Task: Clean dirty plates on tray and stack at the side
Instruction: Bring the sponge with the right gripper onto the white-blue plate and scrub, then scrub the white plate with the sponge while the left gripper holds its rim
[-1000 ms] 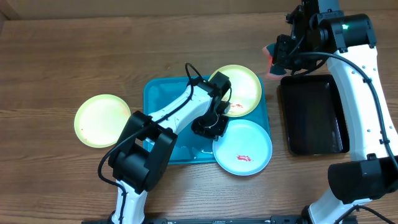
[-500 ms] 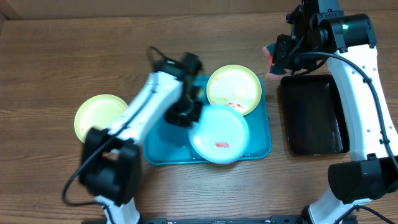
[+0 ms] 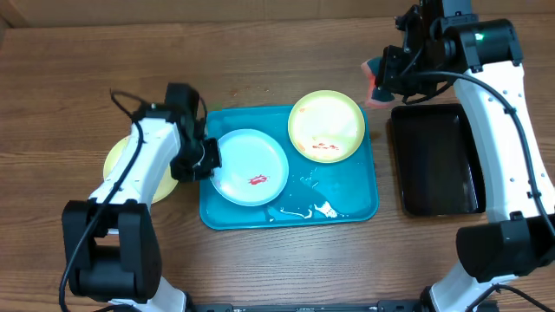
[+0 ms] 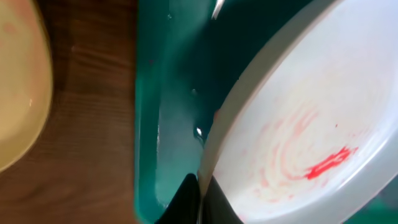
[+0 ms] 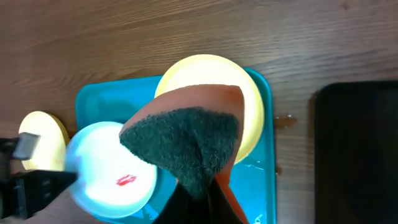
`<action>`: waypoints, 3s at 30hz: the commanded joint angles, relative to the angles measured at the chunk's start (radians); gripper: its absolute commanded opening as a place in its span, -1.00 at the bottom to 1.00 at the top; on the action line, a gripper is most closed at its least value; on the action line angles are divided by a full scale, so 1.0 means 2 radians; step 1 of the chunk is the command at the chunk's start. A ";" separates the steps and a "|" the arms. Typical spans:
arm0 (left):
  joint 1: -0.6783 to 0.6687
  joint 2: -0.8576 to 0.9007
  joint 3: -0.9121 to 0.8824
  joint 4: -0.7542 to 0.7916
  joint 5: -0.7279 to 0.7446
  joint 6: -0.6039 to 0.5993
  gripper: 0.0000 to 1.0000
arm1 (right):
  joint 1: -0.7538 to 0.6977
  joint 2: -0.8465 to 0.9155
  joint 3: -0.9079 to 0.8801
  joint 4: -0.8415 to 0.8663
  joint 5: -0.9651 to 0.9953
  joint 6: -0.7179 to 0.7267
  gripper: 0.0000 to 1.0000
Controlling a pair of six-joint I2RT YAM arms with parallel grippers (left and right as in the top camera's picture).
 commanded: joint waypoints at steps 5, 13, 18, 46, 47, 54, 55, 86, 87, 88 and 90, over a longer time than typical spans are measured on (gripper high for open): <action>0.000 -0.006 -0.084 0.103 -0.033 -0.132 -0.92 | 0.068 0.010 -0.033 0.052 0.001 0.037 -0.93; 0.000 -0.006 -0.112 0.133 -0.042 -0.148 -0.91 | 0.150 0.021 -0.112 0.127 0.001 0.085 -0.92; 0.000 -0.006 -0.116 0.135 -0.005 -0.103 -0.92 | 0.197 0.041 -0.156 0.165 0.000 0.116 -0.92; 0.000 -0.006 -0.116 0.133 0.058 -0.063 -0.91 | 0.263 0.211 -0.166 0.208 -0.038 0.146 -0.93; 0.000 -0.006 -0.116 0.133 0.062 -0.063 -0.91 | 0.266 0.213 -0.166 0.212 -0.051 0.146 -0.92; 0.000 -0.006 -0.116 0.143 0.097 -0.050 -0.92 | 0.309 0.233 -0.166 0.242 -0.078 0.147 -0.93; 0.000 -0.006 -0.116 0.143 0.097 -0.050 -0.92 | 0.311 0.233 -0.166 0.244 -0.079 0.146 -0.93; 0.023 -0.006 -0.116 0.138 0.097 -0.037 -0.92 | 0.288 0.236 -0.071 0.228 -0.016 0.076 -0.93; 0.023 -0.006 -0.116 0.139 0.097 -0.037 -0.92 | 0.289 0.236 -0.071 0.220 -0.027 0.076 -0.93; 0.023 -0.006 -0.116 0.140 0.097 -0.037 -0.92 | 0.291 0.236 -0.071 0.212 -0.035 0.074 -0.93; 0.023 -0.006 -0.116 0.142 0.097 -0.037 -0.91 | 0.294 0.236 -0.071 0.187 -0.064 0.056 -0.93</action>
